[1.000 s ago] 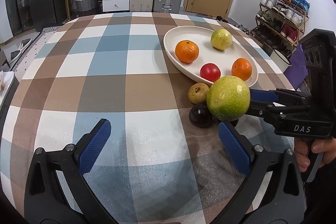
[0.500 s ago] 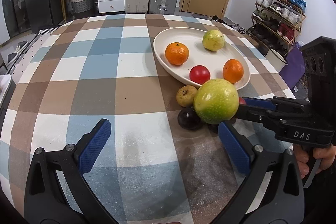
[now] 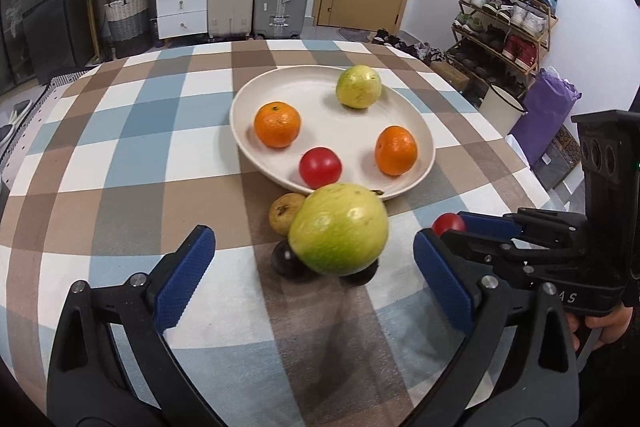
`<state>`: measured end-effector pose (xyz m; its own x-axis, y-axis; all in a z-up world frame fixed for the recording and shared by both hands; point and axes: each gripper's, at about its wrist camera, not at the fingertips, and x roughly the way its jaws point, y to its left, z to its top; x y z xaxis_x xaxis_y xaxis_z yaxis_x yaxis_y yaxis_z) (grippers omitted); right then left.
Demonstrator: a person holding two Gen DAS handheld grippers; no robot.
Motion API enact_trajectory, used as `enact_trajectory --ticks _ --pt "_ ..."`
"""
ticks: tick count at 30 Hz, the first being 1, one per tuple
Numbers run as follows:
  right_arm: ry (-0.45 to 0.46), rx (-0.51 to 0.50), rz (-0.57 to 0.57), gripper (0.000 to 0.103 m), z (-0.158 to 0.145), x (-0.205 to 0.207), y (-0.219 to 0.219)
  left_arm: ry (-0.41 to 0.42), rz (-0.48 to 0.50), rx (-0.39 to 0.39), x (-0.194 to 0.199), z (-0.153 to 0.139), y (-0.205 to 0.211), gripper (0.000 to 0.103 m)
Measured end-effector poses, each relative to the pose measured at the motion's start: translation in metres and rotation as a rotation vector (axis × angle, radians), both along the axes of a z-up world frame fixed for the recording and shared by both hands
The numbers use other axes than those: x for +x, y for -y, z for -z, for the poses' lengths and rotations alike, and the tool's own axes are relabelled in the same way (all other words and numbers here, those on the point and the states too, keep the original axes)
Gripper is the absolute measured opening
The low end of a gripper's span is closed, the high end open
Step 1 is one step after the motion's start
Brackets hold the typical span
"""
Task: Organize fruits
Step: 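Grasp the yellow-green pomelo with the left tool while the right tool holds the tomato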
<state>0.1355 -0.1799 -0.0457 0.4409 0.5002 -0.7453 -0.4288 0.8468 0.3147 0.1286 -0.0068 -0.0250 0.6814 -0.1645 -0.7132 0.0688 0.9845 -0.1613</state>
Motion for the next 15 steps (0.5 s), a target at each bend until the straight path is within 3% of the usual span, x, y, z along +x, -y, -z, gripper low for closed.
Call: enact_trajectory --ticks 5,7,9,15 --pt "0.006 0.008 0.014 0.033 -0.002 -0.001 0.006 -0.015 0.022 0.043 0.009 0.001 0.013 0.078" --pt "0.009 0.008 0.017 0.033 -0.003 -0.002 0.007 -0.026 0.035 0.042 0.011 0.003 0.016 0.059" --pt "0.013 0.009 0.020 0.033 -0.004 -0.002 0.008 -0.037 0.045 0.043 0.013 0.006 0.017 0.049" --pt "0.023 0.013 0.036 0.033 -0.006 -0.004 0.011 -0.031 0.058 0.031 0.010 0.005 0.015 0.049"
